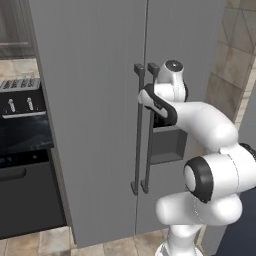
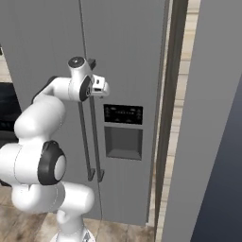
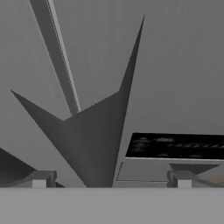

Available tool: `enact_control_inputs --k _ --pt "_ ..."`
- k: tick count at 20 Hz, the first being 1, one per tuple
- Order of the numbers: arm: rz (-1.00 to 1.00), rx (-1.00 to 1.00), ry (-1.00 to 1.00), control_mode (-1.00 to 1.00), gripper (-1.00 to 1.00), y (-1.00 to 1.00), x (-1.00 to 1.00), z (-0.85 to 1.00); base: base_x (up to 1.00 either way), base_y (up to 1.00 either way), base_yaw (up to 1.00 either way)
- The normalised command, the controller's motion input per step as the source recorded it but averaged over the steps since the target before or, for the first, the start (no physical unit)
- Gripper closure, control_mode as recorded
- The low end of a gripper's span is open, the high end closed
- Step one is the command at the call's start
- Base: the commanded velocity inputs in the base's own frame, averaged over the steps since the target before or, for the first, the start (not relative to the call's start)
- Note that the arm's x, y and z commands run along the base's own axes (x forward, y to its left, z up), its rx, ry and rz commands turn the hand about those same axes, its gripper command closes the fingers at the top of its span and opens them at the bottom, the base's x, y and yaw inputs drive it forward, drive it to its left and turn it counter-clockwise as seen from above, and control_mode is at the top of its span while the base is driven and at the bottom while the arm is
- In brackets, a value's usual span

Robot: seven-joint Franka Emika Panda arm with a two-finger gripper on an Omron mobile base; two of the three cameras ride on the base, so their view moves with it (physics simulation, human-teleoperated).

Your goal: There is a bowl on the dining counter. Grab a lemon wedge from the fridge and place it in the bowl. Then get the liquor bottle and glass cup from the cabinet and place them next to the bowl.

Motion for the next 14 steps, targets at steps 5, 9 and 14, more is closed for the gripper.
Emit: enact_control_inputs --k 5,9,14 --pt "0.00 0.00 -0.04 -1.00 -1.00 0.00 0.26 -0.17 0.00 0.00 0.00" --pt "0.00 0.00 0.00 -1.00 -1.00 0.00 0.43 -0.10 0.00 0.00 0.00" --pt "0.00 0.00 -0.01 -1.00 -1.00 0.00 0.47 -0.23 0.00 0.00 0.00"
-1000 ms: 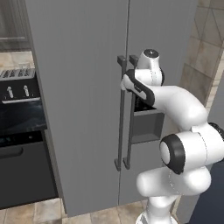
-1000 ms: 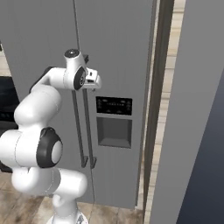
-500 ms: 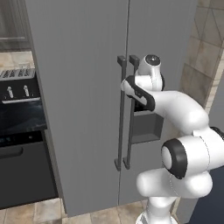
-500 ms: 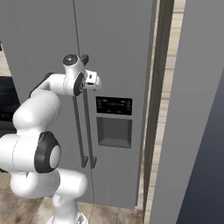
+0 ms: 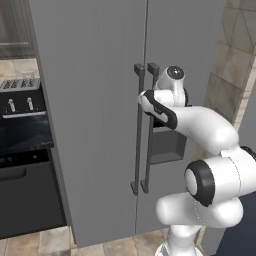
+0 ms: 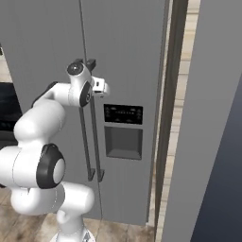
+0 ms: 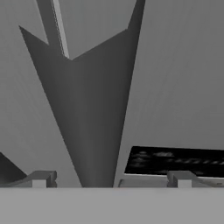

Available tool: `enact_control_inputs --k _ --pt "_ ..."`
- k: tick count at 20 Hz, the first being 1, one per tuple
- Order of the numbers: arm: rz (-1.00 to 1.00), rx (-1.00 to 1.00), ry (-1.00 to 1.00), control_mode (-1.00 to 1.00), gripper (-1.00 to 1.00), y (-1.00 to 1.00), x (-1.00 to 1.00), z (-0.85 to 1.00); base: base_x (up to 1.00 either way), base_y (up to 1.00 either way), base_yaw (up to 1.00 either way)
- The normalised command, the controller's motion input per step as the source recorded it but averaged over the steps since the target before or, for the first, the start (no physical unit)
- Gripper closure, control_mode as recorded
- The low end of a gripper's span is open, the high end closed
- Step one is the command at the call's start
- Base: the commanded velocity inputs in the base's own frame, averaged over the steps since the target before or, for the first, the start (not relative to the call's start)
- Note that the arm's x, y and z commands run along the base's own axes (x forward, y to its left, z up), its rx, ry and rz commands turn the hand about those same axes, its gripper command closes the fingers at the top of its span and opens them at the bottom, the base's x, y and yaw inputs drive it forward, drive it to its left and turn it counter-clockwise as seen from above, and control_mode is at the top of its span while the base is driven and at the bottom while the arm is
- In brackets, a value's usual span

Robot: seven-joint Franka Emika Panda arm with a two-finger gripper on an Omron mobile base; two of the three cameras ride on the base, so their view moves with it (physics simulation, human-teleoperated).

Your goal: There is a bowl on the dining counter. Grab a lemon wedge from the fridge and place it in the bowl. Then get the liquor bottle and glass cup from the cabinet and place them next to the bowl.

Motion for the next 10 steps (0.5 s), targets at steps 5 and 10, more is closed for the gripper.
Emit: enact_control_inputs --k 5,10 --pt "0.00 0.00 -0.09 -1.00 -1.00 0.00 0.42 -0.37 0.00 0.00 0.00" --pt "0.00 0.00 -0.11 -1.00 -1.00 0.00 0.40 -0.38 0.00 0.00 0.00"
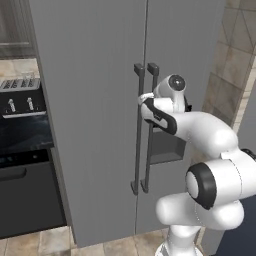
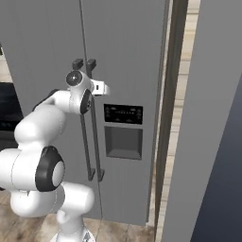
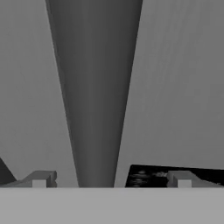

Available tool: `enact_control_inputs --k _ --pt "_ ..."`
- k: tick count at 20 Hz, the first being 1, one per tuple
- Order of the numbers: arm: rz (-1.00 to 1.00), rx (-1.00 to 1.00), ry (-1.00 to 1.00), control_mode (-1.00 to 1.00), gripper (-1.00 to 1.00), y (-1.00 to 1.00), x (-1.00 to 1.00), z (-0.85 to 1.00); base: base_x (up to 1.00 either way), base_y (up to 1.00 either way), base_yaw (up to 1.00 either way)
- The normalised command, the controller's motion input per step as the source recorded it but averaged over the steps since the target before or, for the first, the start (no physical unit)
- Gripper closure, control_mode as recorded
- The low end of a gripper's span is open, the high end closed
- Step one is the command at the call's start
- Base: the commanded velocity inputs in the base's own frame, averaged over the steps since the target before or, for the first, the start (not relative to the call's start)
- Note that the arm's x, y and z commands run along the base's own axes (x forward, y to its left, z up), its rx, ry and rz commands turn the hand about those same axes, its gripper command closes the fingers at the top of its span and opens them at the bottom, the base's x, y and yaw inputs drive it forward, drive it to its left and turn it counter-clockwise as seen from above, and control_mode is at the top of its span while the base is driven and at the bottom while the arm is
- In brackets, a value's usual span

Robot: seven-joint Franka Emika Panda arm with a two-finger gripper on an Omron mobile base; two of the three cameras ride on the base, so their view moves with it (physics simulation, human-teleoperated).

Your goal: There is a bowl on the dining counter. Grab a lemon wedge from the fridge and place it in the bowl. Then get the liquor bottle and glass cup from the cabinet and place them next to the bowl.

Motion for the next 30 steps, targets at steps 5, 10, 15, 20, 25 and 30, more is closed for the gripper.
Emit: enact_control_inputs --k 5,10,15,20,25,30 --pt "0.00 0.00 -0.06 -1.00 -1.00 0.00 0.49 -0.36 0.00 0.00 0.00" --pt "0.00 0.00 0.00 -1.00 1.00 0.01 0.62 -0.32 0.00 0.00 0.00" --pt "-0.01 -0.02 0.06 -1.00 1.00 0.01 0.14 -0.12 0.00 0.00 0.00" --pt "0.00 -0.02 0.07 -1.00 1.00 -0.01 -0.11 -0.17 0.00 0.00 0.00" --pt "-0.01 0.00 -0.02 -1.00 1.00 -0.21 -0.81 -0.04 0.00 0.00 0.00" --pt "-0.08 0.00 -0.06 -1.00 1.00 -0.35 -1.00 0.00 0.00 0.00 0.00"
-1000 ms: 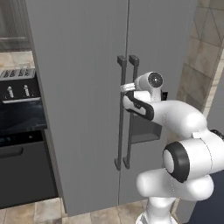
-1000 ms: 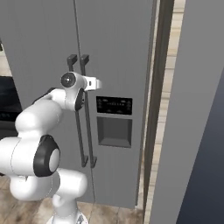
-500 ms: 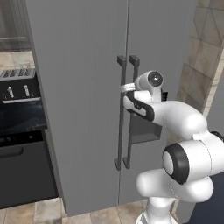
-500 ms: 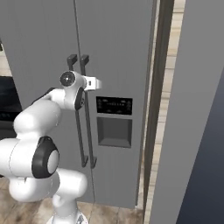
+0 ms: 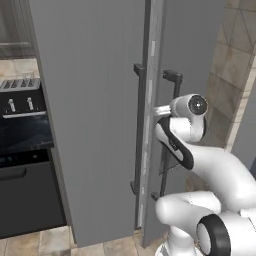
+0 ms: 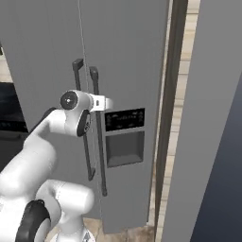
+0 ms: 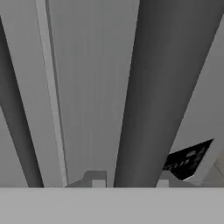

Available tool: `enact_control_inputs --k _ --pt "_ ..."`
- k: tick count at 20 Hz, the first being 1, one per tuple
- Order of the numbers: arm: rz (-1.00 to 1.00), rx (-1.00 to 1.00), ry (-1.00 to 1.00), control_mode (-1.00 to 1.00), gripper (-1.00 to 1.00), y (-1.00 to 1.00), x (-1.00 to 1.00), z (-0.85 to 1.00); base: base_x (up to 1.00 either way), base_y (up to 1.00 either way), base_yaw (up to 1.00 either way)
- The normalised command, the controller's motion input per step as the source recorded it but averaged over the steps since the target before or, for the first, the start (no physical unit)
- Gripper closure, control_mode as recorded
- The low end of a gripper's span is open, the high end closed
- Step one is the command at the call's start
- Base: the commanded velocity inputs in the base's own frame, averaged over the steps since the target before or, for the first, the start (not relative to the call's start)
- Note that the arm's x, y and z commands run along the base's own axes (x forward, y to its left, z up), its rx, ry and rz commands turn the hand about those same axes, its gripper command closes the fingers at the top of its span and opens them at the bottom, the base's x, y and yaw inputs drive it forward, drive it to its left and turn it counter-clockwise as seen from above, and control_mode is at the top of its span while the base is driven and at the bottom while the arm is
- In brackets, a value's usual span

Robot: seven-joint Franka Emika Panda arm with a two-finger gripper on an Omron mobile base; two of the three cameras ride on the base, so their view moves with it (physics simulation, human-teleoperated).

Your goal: There is a bowl on the dining counter. Grab a lemon wedge from the fridge and place it in the bowl. Then get the liquor bottle and glass cup from the cabinet and place them next to the bowl.

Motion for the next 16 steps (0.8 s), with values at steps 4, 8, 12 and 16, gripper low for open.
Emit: enact_control_inputs --k 4,8,12,16 --pt "-0.12 0.03 0.00 -1.00 1.00 -0.41 -1.00 0.17 0.00 0.00 0.00" --pt "-0.13 0.06 0.08 -1.00 1.00 -0.50 -0.90 0.37 0.00 0.00 0.00" --pt "-0.07 0.06 0.18 -1.00 1.00 -0.51 -0.57 0.39 0.00 0.00 0.00" --pt "0.00 0.01 0.17 -1.00 -1.00 -0.24 -0.17 0.17 0.00 0.00 0.00"
